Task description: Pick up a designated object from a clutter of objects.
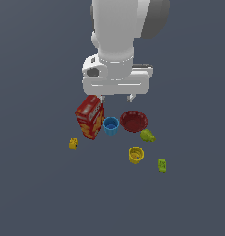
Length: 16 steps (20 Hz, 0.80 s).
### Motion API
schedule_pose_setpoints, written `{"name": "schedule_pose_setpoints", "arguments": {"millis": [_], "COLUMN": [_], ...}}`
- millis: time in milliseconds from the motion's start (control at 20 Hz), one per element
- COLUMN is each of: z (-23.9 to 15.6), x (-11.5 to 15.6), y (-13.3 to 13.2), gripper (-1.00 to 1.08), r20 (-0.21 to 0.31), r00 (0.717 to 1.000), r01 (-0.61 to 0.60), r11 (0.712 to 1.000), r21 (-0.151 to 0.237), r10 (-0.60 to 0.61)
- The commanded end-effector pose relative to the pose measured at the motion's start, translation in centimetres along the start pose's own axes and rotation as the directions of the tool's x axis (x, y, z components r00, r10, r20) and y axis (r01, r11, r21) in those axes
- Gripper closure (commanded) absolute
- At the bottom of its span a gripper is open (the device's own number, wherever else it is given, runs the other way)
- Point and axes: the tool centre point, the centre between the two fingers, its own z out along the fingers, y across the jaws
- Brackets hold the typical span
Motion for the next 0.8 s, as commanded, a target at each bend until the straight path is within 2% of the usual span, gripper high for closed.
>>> {"name": "schedule_pose_setpoints", "arguments": {"millis": [0,500,750], "z": [0.0,0.2,0.9], "x": [0.0,0.1,0.0], "y": [0.0,1.0,0.8], "gripper": [-0.2,-0.2,-0.2], "r20": [0.0,0.003,0.005], "r00": [1.0,1.0,1.0], "r01": [0.0,0.003,-0.029], "r11": [1.0,1.0,0.999], "r21": [0.0,-0.002,0.019], "r10": [0.0,-0.003,0.029]}}
